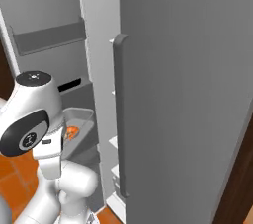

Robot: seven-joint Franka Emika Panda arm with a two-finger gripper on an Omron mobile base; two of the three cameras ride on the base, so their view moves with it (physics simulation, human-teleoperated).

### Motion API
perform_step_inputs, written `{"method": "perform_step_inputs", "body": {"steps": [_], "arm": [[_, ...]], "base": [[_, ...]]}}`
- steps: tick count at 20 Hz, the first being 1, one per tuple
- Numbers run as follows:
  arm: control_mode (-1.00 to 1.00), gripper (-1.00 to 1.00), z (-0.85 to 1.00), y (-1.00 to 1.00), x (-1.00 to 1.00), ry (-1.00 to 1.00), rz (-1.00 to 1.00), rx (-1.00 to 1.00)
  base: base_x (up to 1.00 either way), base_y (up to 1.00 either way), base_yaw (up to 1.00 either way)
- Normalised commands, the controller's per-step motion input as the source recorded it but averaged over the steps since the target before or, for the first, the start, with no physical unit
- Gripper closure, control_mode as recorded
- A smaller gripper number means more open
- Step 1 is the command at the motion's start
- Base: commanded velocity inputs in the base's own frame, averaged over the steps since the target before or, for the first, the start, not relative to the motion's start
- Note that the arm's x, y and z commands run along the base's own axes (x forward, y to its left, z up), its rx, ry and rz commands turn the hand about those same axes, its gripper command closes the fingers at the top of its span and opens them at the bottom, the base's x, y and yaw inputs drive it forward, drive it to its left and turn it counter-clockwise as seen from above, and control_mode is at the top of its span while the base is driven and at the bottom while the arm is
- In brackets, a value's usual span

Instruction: Take the meat container that has the shrimp and place it on the second highest rack of the freezer. Then take the vegetable container that has the cucumber and mushroom and place it on the highest rack of the freezer.

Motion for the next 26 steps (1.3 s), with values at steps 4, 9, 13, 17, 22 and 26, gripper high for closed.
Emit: {"method": "perform_step_inputs", "body": {"steps": [4, 9, 13, 17, 22, 26], "arm": [[1.00, 1.00, 0.00, 0.00, 0.00, 0.00, 0.00, 0.00], [1.00, 1.00, 0.00, 0.00, 0.00, 0.00, 0.00, 0.00], [1.00, 1.00, 0.00, 0.00, 0.00, 0.00, 0.00, 0.00], [1.00, 1.00, 0.00, 0.00, 0.00, 0.00, 0.00, 0.00], [-1.00, 1.00, 0.00, 0.07, 0.22, -0.07, -0.05, 0.07], [-1.00, 1.00, 0.02, 0.58, 0.07, -0.29, -0.19, 0.05]], "base": [[0.59, 0.46, -0.26], [0.34, 0.16, -0.21], [0.14, 0.00, -0.18], [0.00, 0.00, -0.16], [0.01, 0.00, -0.05], [0.00, 0.00, 0.00]]}}
